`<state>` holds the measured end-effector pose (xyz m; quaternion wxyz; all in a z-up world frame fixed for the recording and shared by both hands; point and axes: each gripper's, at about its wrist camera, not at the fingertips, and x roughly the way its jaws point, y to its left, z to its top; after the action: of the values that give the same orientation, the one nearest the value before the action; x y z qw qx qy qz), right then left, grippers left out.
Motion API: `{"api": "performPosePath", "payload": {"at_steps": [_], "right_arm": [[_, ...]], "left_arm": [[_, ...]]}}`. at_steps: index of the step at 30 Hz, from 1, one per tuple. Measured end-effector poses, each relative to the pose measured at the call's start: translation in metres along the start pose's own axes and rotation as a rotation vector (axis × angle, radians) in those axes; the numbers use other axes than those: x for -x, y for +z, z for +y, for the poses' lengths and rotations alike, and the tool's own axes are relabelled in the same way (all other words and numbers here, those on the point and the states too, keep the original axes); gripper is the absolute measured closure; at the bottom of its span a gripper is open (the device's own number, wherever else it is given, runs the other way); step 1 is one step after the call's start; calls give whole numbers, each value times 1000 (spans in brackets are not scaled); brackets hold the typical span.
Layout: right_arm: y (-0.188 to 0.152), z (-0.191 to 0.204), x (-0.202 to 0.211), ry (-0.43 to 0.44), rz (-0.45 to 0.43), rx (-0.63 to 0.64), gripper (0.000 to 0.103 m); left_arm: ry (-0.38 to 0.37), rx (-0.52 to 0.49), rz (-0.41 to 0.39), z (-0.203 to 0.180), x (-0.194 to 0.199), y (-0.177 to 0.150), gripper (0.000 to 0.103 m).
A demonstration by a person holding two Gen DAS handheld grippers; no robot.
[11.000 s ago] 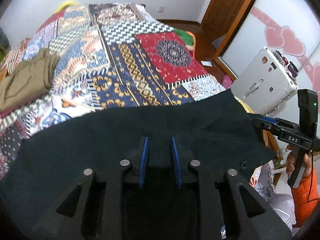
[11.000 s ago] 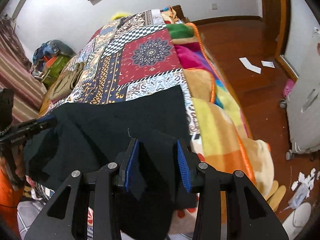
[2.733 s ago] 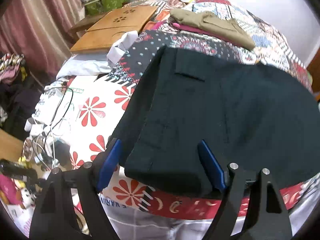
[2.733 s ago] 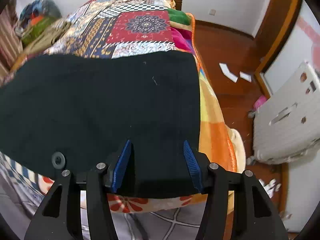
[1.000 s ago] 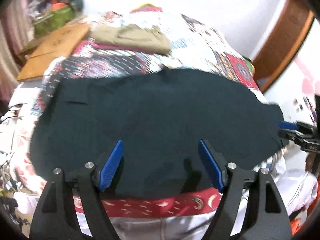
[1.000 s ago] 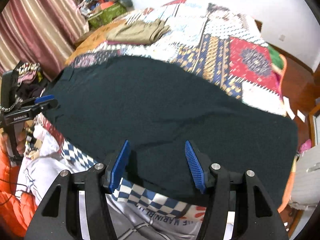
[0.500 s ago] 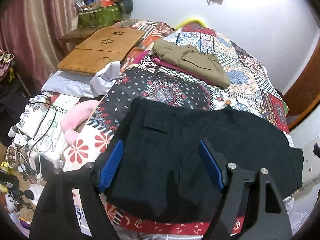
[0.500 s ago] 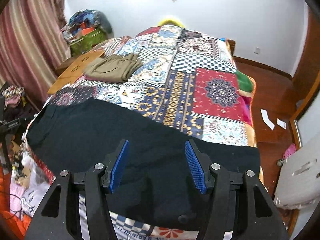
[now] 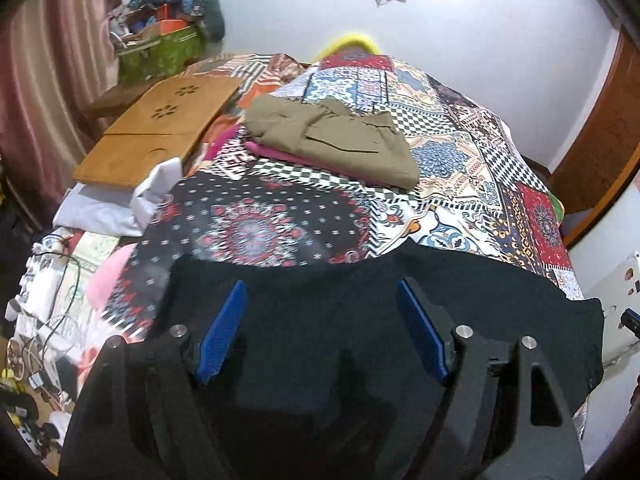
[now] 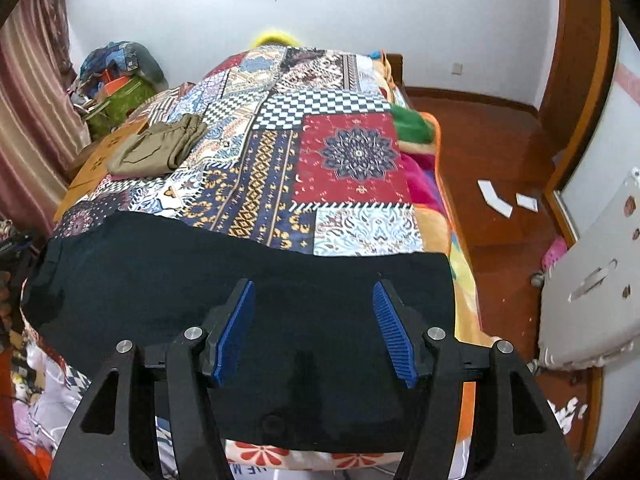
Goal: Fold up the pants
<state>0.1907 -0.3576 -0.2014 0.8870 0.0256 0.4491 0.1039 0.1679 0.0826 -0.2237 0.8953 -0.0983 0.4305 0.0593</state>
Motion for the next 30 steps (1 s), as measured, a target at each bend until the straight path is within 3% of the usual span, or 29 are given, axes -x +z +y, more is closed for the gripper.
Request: {"api": "performPosePath", "payload": {"at_steps": [8, 12, 18, 22, 30], "right_arm": [[35, 30, -16, 60, -6, 88, 45], [64, 69, -39, 154, 0, 168, 45], [95, 138, -82, 226, 18, 320, 45], [108, 189, -121, 270, 71, 443, 45], [107, 246, -192, 315, 232, 615, 45]], "left_arm": [[23, 2, 38, 6, -27, 12, 25], [67, -17, 45, 20, -35, 22, 25], [112, -19, 64, 45, -49, 33, 25], [131, -17, 87, 61, -59, 31, 25], [162, -4, 143, 89, -71, 17, 25]]}}
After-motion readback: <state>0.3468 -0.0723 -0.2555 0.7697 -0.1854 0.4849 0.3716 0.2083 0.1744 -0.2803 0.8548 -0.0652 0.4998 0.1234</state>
